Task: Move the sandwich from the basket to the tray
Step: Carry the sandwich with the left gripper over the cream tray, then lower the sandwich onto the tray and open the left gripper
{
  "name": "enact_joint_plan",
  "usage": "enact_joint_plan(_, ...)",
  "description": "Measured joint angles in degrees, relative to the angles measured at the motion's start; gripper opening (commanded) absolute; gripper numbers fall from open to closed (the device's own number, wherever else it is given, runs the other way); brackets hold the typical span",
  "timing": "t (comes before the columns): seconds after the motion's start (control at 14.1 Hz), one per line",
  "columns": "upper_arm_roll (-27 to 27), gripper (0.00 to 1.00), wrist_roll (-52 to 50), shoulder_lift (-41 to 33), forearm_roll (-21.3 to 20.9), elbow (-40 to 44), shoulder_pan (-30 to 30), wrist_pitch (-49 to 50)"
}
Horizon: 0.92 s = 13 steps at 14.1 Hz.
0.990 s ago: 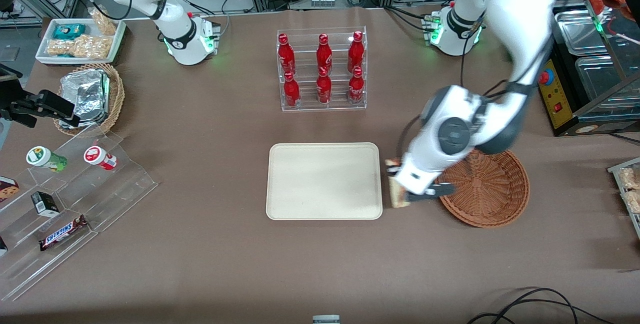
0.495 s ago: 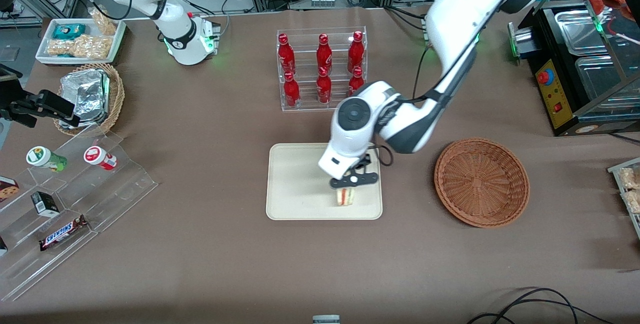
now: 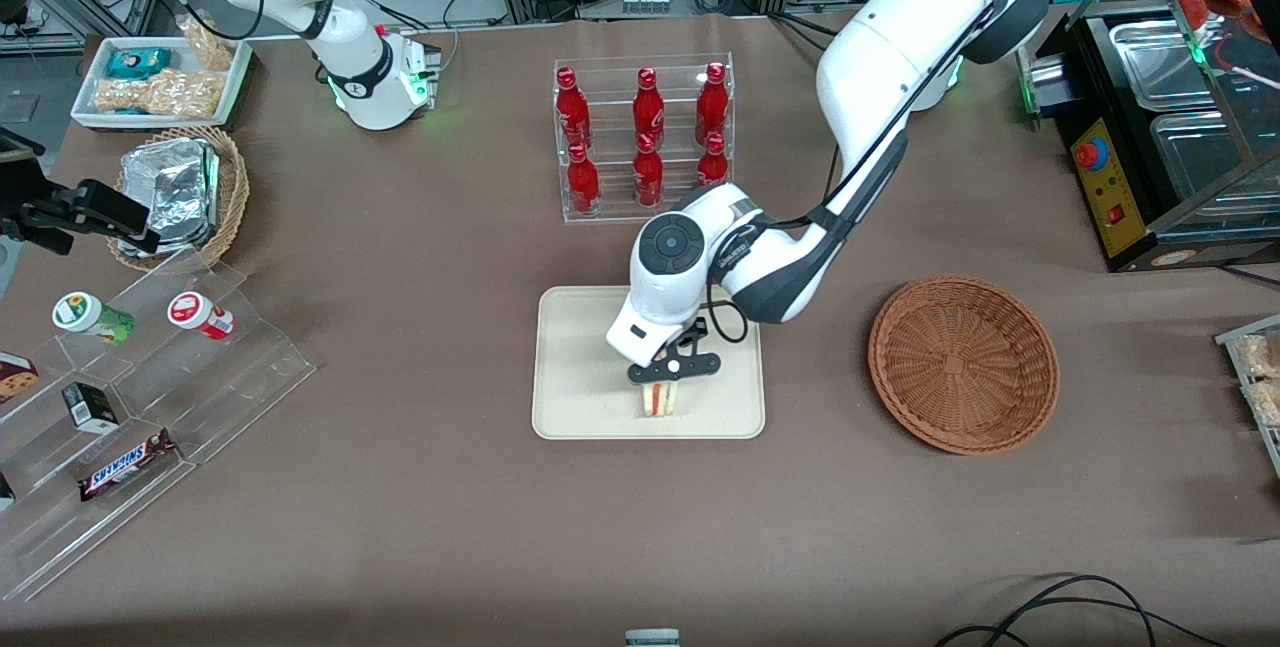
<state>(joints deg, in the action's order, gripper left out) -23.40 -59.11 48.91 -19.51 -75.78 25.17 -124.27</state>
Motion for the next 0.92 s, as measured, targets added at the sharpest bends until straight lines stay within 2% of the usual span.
enact_joint_plan(0.07, 0.0, 0.16, 0.0, 0.6, 0.0, 0.0, 0.4, -0.2)
enact_joint_plan(0.14, 0.0, 0.42, 0.0, 1.0, 0.0, 0.0, 0.7, -0.4)
enact_joint_plan(0.21, 0.0, 0.99, 0.0, 1.2, 0.0, 0.0, 0.9, -0.8)
enact_joint_plan(0.57, 0.0, 1.0, 0.0, 0.3, 0.0, 1.8, 0.6, -1.1)
enact_joint_plan(0.71, 0.0, 1.0, 0.0, -3.4, 0.0, 2.2, 0.6, 1.8)
enact_joint_plan(0.92, 0.1, 1.0, 0.0, -12.0, 0.0, 1.8, -0.3, 11.5)
